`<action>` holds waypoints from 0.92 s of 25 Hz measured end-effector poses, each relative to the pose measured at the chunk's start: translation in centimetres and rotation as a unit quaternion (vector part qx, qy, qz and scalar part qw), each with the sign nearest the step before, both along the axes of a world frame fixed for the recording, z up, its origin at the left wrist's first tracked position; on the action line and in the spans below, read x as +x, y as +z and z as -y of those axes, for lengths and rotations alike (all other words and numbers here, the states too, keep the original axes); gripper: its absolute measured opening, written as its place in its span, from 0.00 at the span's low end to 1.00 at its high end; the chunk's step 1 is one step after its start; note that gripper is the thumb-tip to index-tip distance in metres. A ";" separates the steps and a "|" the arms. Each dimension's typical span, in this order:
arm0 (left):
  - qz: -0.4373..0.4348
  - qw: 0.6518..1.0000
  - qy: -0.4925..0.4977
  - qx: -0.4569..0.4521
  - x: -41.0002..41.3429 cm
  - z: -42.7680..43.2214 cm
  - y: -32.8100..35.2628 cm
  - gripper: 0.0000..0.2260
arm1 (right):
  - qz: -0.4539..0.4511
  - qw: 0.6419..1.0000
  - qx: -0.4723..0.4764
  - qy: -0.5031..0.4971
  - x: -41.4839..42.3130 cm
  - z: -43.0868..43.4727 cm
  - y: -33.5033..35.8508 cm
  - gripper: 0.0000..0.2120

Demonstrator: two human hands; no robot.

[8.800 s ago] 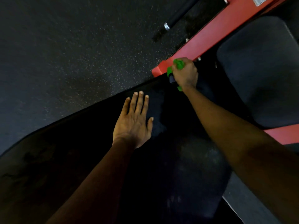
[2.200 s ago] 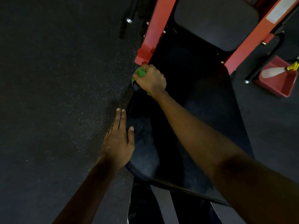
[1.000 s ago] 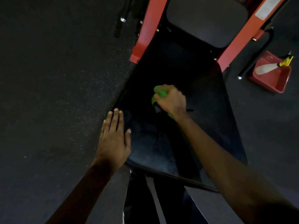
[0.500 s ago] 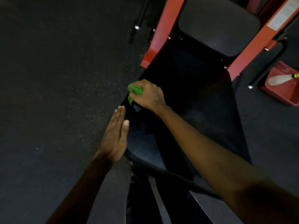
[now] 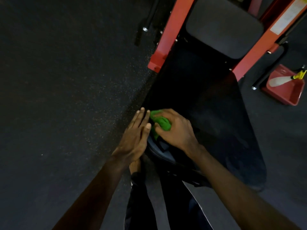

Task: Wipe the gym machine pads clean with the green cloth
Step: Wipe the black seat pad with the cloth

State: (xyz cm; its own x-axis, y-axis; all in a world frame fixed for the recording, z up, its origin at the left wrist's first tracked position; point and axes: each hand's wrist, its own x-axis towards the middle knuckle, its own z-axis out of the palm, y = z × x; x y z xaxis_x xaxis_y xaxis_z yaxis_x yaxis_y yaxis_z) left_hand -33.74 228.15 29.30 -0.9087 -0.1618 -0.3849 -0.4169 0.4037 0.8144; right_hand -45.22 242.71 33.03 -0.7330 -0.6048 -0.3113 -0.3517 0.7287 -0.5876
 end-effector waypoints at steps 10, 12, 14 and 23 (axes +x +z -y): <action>-0.032 0.966 -0.153 -0.205 -1.2 1.8 -1.7 0.27 | -0.092 0.994 -0.057 -0.009 5.9 -1.6 1.9 0.15; -0.034 0.964 -0.171 -0.202 -1.6 2.3 -2.2 0.27 | -0.096 0.994 -0.055 0.009 6.7 -2.0 2.2 0.15; -0.025 0.963 -0.179 -0.199 -1.7 2.4 -2.1 0.26 | -0.106 0.993 -0.052 0.029 7.9 -3.6 2.4 0.15; -0.011 0.983 -0.147 -0.108 -2.5 2.7 -1.7 0.30 | -0.098 0.994 -0.037 0.032 9.0 -0.4 2.5 0.16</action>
